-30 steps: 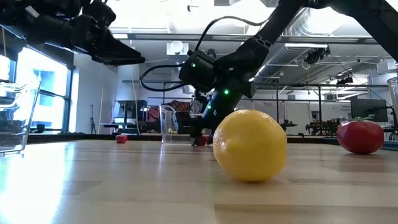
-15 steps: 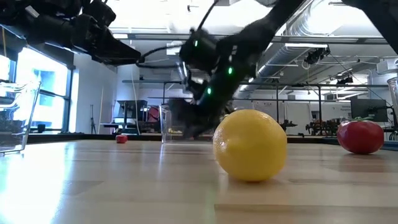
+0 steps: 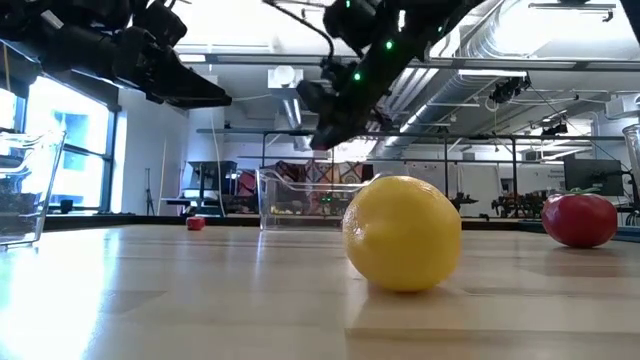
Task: Sort produce into baskets
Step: Put the red chili pepper into the top center transparent bin
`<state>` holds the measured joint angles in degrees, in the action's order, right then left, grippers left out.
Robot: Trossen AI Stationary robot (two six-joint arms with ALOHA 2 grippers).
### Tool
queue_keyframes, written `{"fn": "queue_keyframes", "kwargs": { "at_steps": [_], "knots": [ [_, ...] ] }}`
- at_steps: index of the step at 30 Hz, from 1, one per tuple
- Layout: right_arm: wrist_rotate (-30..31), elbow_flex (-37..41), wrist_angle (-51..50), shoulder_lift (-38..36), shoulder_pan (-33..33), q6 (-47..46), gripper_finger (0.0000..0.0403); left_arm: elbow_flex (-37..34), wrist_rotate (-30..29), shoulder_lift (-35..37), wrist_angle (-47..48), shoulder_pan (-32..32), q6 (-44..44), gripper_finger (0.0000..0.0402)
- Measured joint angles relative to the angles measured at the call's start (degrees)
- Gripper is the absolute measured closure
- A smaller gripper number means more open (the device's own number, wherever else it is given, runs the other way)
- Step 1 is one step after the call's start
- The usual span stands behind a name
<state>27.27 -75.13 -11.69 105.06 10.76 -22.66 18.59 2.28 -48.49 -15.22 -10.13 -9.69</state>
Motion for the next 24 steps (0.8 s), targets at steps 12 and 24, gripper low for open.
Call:
{"fn": "queue_keyframes", "kwargs": {
  "at_steps": [12, 24],
  "knots": [
    [-12.29, -15.1, -14.79, 8.06, 11.99, 2.37, 0.0324, -0.02, -0.24, 0.0, -1.15, 0.02, -1.06, 0.0212],
    [-21.42, -26.45, -27.99, 18.2, 15.41, 2.81, 0.0324, -0.02, -0.22, 0.0, -0.52, 0.0, -0.98, 0.0212]
  ]
}}
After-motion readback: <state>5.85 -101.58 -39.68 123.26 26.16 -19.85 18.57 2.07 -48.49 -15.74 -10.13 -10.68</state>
